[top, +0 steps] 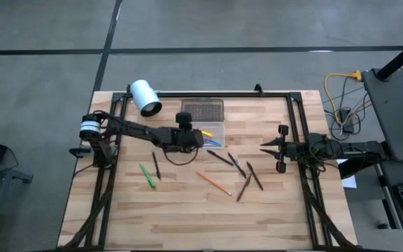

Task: Pick & place school supplies into a supply box
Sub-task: Put the green pen into the supply box

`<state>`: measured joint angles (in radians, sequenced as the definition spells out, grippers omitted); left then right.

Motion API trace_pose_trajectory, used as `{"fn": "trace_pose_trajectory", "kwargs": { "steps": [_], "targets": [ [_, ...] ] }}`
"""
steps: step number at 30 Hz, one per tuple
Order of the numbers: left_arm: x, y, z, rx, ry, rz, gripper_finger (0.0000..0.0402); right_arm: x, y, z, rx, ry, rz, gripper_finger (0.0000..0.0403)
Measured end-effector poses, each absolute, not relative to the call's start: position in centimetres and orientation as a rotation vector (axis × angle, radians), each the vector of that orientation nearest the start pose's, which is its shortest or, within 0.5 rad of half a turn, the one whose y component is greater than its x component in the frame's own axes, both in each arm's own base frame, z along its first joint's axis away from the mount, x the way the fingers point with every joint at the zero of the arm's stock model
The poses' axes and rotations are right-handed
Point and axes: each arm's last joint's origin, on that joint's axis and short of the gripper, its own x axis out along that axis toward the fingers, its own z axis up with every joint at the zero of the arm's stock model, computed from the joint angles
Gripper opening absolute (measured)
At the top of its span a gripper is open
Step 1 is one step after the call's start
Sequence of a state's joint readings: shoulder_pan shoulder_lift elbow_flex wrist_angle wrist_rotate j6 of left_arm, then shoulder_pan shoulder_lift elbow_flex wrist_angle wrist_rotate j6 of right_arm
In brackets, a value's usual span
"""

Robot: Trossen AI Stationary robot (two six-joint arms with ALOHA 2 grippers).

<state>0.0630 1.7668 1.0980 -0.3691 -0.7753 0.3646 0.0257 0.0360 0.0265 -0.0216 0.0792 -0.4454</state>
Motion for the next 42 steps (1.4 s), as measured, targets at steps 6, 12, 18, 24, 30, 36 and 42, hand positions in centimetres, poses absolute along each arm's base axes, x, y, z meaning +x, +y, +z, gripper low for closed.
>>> {"fn": "trace_pose_trajectory", "kwargs": {
  "steps": [6, 12, 18, 24, 30, 36, 42],
  "targets": [
    [35.2, 3.0, 18.7, 0.629, 1.094, 0.355, 0.0054, 9.8, 0.0, 16.8, -0.447, 0.043, -0.046, 0.0068],
    [35.5, 1.6, 18.8, 0.648, 1.075, 0.22, 0.0054, 9.8, 0.0, 16.8, -0.447, 0.042, -0.046, 0.0068],
    [35.1, -0.5, 18.6, 0.677, 1.107, 0.079, 0.0054, 9.8, 0.0, 16.8, -0.447, 0.043, -0.046, 0.0068],
    [34.9, -2.8, 18.8, 0.712, 1.095, 0.013, 0.0054, 9.8, 0.0, 16.8, -0.447, 0.042, -0.046, 0.0068],
    [34.5, -3.1, 19.0, 0.688, 1.103, 0.02, 0.0054, 9.8, 0.0, 16.8, -0.447, 0.043, -0.046, 0.0068],
    [33.9, -3.4, 18.9, 0.605, 1.146, 0.007, 0.0054, 9.8, 0.0, 16.8, -0.447, 0.043, -0.046, 0.0068],
    [31.9, -4.7, 19.1, 0.494, 1.213, -0.129, 0.0054, 9.8, 0.0, 16.8, -0.447, 0.042, -0.046, 0.0068]
  ]
}}
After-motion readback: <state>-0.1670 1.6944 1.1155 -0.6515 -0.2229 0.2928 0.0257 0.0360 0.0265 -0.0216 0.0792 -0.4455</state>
